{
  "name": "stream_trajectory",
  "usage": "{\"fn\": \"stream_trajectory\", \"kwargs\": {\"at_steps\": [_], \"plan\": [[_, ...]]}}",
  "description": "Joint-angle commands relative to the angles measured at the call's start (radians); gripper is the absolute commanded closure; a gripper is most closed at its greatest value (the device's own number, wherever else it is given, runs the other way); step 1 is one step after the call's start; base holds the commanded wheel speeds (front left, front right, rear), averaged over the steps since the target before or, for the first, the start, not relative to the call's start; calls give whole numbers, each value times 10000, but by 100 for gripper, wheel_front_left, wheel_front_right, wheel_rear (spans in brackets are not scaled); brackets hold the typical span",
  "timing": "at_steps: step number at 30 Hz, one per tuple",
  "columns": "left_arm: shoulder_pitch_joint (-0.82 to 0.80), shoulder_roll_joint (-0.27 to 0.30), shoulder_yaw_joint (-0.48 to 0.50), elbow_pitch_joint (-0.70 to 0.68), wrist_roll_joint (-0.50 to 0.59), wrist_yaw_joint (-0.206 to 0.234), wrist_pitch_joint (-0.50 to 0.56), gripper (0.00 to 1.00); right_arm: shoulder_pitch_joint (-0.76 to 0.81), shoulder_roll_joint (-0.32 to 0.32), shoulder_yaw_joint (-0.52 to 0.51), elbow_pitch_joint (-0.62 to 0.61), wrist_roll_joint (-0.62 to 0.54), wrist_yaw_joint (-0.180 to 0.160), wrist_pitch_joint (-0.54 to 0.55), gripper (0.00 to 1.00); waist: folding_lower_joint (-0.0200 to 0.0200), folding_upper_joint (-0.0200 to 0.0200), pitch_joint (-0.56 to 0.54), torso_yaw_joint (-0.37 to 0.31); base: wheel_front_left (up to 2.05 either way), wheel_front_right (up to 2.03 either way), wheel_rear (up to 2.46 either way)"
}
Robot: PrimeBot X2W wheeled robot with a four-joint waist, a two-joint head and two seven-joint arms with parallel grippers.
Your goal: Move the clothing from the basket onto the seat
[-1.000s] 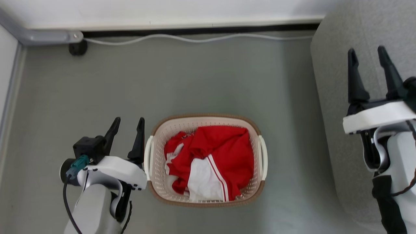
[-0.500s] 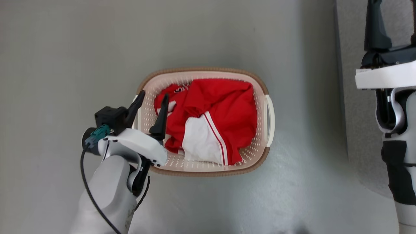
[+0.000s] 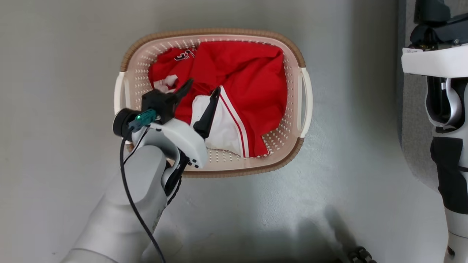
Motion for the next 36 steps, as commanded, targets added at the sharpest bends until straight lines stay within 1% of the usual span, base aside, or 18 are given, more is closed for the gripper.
{"fn": "stream_trajectory", "kwargs": {"at_steps": [1, 10, 14, 17, 23, 29, 36], "plan": [[-69, 184, 86, -48, -73, -27, -59, 0, 52, 103, 165, -319, -48, 42, -59, 0, 0, 0, 246, -155, 0, 0, 0], [-1578, 183, -1943, 1066, -172, -37, -59, 0, -434, 335, 595, -660, -24, 42, -59, 0, 0, 0, 1099, -628, 0, 0, 0], [-2254, 183, -2567, 1681, -287, -38, -59, 0, -655, 487, 773, -849, 37, 42, -59, 0, 0, 0, 1521, -888, 0, 0, 0], [-2691, 201, -2813, 2160, -374, -39, -59, 0, -800, 596, 886, -1033, 51, 42, -59, 0, 0, 0, 1828, -1090, 0, 0, 0], [-3155, 530, -3172, 2767, -765, -39, -59, 0, -865, 755, 1059, -1291, 68, 42, -59, 0, 0, 0, 2088, -1355, 0, 0, 0], [-3572, 932, -3144, 3050, -849, -39, -59, 0, -790, 849, 1137, -1489, 92, 42, -59, 0, 0, 0, 2205, -1486, 0, 0, 0], [-3661, 955, -3541, 3250, -1121, -40, -59, 0, -693, 911, 1194, -1542, 202, 42, -59, 0, 0, 0, 2284, -1614, 0, 0, 0]]}}
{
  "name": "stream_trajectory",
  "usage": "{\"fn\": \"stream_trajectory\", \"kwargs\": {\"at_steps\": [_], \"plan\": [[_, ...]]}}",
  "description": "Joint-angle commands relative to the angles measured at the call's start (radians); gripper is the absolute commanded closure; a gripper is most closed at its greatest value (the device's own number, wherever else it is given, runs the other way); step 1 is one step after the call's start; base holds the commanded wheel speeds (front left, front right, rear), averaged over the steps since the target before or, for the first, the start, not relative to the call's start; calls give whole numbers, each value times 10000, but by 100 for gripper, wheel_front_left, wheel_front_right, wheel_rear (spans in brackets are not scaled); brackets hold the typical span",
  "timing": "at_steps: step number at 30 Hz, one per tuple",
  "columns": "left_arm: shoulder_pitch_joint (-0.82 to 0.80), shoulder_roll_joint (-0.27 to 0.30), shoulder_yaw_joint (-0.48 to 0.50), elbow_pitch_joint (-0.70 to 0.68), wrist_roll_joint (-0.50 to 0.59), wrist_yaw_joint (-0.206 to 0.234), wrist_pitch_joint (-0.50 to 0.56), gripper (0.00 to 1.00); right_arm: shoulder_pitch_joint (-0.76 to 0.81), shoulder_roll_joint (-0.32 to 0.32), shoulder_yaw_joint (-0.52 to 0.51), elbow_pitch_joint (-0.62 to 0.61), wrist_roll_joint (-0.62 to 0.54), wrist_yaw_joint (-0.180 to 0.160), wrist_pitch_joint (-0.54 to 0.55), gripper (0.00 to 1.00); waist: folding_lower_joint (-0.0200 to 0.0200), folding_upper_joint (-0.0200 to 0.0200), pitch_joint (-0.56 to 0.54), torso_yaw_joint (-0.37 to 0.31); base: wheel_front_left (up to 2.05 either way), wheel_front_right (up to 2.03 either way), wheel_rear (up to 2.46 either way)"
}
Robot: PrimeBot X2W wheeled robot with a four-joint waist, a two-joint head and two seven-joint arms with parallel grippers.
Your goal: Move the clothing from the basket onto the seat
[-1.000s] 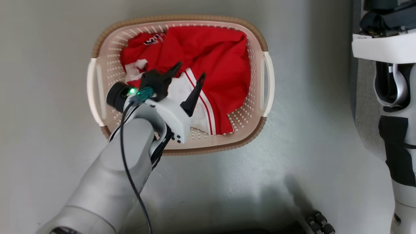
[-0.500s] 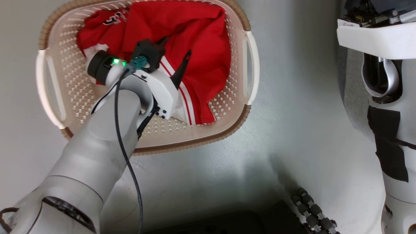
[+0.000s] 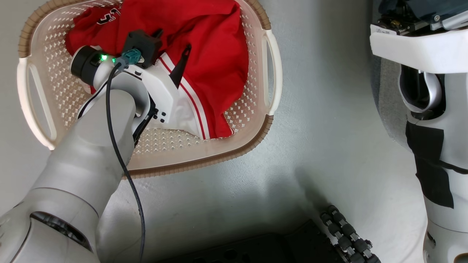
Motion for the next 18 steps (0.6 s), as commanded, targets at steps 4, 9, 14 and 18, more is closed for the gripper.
{"fn": "stream_trajectory", "kwargs": {"at_steps": [4, 9, 14, 18], "plan": [[-52, 183, -264, 27, -365, -40, -57, 0, 530, 162, 24, -264, 180, 42, -55, 0, 0, 0, 63, -46, 0, 0, 0], [-133, 115, -899, 212, -821, -40, 27, 0, 604, 183, 35, -245, 220, 42, -55, 0, 0, 0, 88, -96, 0, 0, 0], [-213, 65, -1305, 527, -1272, -40, 183, 0, 626, 193, -12, -246, 266, 42, -55, 0, 0, 0, 72, -145, 0, 0, 0], [-171, -21, -1563, 596, -1684, -40, 446, 0, 672, 197, -46, -240, 274, 42, -55, 0, 0, 0, 60, -171, 0, 0, 0]]}}
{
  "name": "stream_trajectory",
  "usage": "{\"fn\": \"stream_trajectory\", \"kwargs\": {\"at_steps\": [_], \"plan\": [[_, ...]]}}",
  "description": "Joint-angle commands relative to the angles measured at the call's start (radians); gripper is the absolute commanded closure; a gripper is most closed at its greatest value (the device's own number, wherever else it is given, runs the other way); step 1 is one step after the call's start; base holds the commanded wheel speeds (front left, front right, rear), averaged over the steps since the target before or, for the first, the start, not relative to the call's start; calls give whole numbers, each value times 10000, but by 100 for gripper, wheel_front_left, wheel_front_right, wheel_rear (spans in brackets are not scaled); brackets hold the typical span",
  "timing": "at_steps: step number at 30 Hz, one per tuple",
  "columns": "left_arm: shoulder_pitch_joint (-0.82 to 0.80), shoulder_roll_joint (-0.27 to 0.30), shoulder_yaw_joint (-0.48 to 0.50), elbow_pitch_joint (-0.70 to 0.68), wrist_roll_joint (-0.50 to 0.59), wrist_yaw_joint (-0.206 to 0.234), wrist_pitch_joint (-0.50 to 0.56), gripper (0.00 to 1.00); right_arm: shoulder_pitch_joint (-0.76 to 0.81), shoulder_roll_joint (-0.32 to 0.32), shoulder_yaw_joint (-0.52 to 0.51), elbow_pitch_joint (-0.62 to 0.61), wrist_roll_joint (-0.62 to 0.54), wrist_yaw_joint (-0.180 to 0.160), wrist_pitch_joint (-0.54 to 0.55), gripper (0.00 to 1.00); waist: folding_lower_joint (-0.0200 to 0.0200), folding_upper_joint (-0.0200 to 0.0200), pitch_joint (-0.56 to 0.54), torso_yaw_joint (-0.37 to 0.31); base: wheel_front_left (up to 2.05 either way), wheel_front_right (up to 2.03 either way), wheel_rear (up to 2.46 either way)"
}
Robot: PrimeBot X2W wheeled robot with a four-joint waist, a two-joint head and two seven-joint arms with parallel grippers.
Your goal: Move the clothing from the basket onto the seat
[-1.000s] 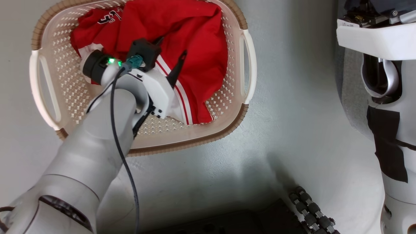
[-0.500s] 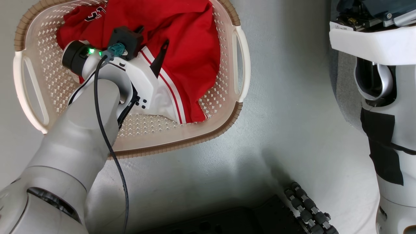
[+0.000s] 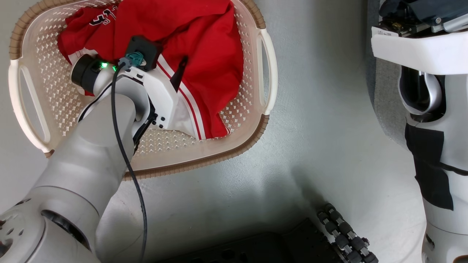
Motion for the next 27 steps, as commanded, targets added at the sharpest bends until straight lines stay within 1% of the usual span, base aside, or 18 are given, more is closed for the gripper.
{"fn": "stream_trajectory", "kwargs": {"at_steps": [1, 2, 3, 4, 9, 15, 18, 23, 27], "plan": [[72, 23, -73, -128, -204, -40, 101, 0, 559, 140, 48, -227, 126, 42, -55, 0, 0, 0, -10, -4, 0, 0, 0], [124, 21, -211, -246, -324, -40, 200, 0, 566, 140, 35, -229, 147, 42, -55, 0, 0, 0, -16, -7, 0, 0, 0], [160, 49, -327, -329, -463, -40, 313, 55, 571, 140, 14, -235, 157, 42, -55, 0, 0, 0, -23, -3, 0, 0, 0], [175, 91, -448, -425, -587, -40, 380, 100, 572, 141, -8, -240, 164, 42, -55, 0, 0, 0, -31, 1, 0, 0, 0], [144, 310, -901, -677, -1154, -40, 353, 100, 527, 141, -178, -265, 229, 42, -55, 0, 0, 0, -88, 22, 0, 0, 0], [249, 580, -1237, -755, -1700, -40, -89, 100, 441, 142, -250, -207, 273, 42, -55, 0, 0, 0, -345, -14, 0, 0, 0], [366, 665, -1348, -773, -1801, -40, -343, 100, 407, 142, -267, -58, 277, 42, -55, 0, 0, 0, -600, 11, 0, 0, 0], [781, 540, -1116, -903, -2002, -40, -487, 100, 658, 141, -370, 330, 33, 42, -55, 0, 0, 0, -1447, 303, 0, 0, 0], [1033, 514, -702, -1259, -1834, -40, -493, 100, 865, 70, -444, 647, -34, 42, -55, 0, 0, 0, -2009, 533, 0, 0, 0]]}}
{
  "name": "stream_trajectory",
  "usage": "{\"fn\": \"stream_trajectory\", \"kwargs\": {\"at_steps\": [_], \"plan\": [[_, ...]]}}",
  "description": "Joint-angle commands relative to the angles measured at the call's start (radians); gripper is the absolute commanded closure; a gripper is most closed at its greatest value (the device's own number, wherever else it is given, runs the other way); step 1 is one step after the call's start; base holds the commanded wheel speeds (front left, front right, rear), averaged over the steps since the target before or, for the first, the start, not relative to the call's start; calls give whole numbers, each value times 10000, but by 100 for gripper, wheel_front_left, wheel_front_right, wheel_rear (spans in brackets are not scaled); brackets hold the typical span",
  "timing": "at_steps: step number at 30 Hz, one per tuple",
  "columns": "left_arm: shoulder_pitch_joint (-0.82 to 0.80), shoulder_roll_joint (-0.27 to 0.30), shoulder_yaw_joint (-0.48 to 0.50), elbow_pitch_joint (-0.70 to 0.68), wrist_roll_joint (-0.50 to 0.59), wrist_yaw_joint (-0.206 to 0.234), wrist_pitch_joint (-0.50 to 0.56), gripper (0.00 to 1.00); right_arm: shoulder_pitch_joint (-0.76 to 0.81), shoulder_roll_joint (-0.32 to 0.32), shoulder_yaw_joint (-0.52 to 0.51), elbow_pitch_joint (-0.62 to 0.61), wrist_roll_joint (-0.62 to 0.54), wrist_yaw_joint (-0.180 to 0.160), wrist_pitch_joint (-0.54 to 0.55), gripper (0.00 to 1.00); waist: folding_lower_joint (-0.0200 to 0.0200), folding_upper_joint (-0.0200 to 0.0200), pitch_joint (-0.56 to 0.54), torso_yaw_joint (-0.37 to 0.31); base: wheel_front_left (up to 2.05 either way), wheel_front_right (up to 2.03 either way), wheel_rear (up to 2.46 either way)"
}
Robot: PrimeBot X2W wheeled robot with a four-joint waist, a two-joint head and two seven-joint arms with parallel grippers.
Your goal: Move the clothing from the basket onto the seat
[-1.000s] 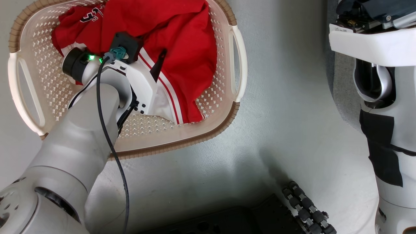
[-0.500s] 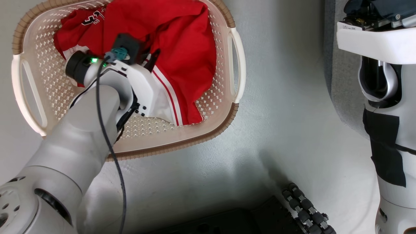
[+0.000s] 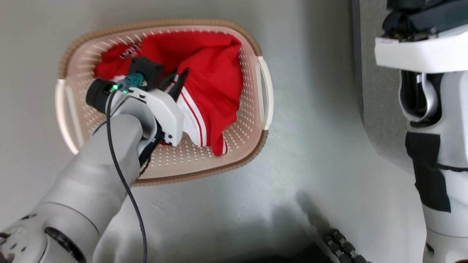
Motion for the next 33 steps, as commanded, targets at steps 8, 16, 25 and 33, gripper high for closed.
{"fn": "stream_trajectory", "kwargs": {"at_steps": [8, 16, 25, 33], "plan": [[1327, 28, 1521, -982, 980, -40, -101, 100, 1224, -30, -38, 651, -185, 42, -55, 0, 0, 0, -1970, 695, 0, 0, 0], [2635, -127, 3028, -1946, 2103, -40, -102, 100, 2174, -89, -16, 1409, -110, 42, -55, 0, 0, 0, -3703, 999, 0, 0, 0], [4015, -268, 4465, -3110, 3112, -40, -102, 100, 3168, -209, -47, 2070, 12, 42, -55, 0, 0, 0, -5559, 1246, 0, 0, 0], [4902, -366, 5066, -4211, 3807, -40, -102, 100, 4359, -176, -367, 2458, -13, 42, -55, 0, 0, 0, -7083, 1702, 0, 0, 0]]}}
